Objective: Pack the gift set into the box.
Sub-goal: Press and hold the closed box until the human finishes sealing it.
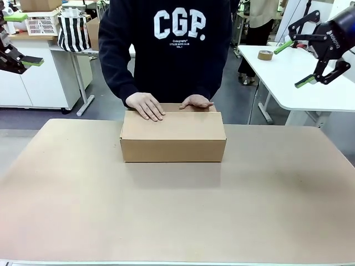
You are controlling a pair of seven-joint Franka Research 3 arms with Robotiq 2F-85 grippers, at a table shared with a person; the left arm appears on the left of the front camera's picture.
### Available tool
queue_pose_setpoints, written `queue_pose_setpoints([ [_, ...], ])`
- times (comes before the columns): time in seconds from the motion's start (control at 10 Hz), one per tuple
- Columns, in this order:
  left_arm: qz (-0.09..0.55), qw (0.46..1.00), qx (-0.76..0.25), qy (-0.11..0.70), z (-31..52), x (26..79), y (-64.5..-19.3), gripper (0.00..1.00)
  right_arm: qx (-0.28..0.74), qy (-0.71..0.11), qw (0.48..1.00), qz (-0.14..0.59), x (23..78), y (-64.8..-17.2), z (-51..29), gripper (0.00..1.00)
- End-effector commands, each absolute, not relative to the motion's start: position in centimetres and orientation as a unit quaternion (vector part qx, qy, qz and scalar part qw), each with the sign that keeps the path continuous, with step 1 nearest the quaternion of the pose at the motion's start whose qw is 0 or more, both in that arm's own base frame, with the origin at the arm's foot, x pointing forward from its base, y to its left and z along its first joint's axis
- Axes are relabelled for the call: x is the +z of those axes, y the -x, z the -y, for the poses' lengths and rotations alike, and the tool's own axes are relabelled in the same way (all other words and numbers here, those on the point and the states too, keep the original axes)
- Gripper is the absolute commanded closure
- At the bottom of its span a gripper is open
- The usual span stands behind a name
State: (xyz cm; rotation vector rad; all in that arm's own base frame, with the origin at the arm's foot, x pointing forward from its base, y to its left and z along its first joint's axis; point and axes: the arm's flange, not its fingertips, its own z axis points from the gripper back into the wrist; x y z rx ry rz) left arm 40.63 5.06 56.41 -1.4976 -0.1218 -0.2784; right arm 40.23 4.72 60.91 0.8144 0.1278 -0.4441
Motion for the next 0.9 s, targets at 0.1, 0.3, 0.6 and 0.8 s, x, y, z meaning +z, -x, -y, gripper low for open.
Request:
queue_pose_setpoints([
  [0.1, 0.056, 0.723, -0.128, 0.677, -5.04, 56.39, -40.43, 0.0, -0.214, -0.387, 0.895, -0.064, 61.12, -40.24, -4.57, 0.0],
  [0.3, 0.056, 0.723, -0.128, 0.677, -5.04, 56.39, -40.43, 0.0, -0.214, -0.387, 0.895, -0.064, 61.12, -40.24, -4.57, 0.0],
  [0.6, 0.056, 0.723, -0.128, 0.677, -5.04, 56.39, -40.43, 0.0, -0.214, -0.387, 0.895, -0.064, 61.12, -40.24, -4.57, 0.0],
  [0.8, 0.056, 0.723, -0.128, 0.677, -5.04, 56.39, -40.43, 0.0, -0.214, -0.387, 0.895, -0.064, 61.12, -40.24, -4.57, 0.0],
])
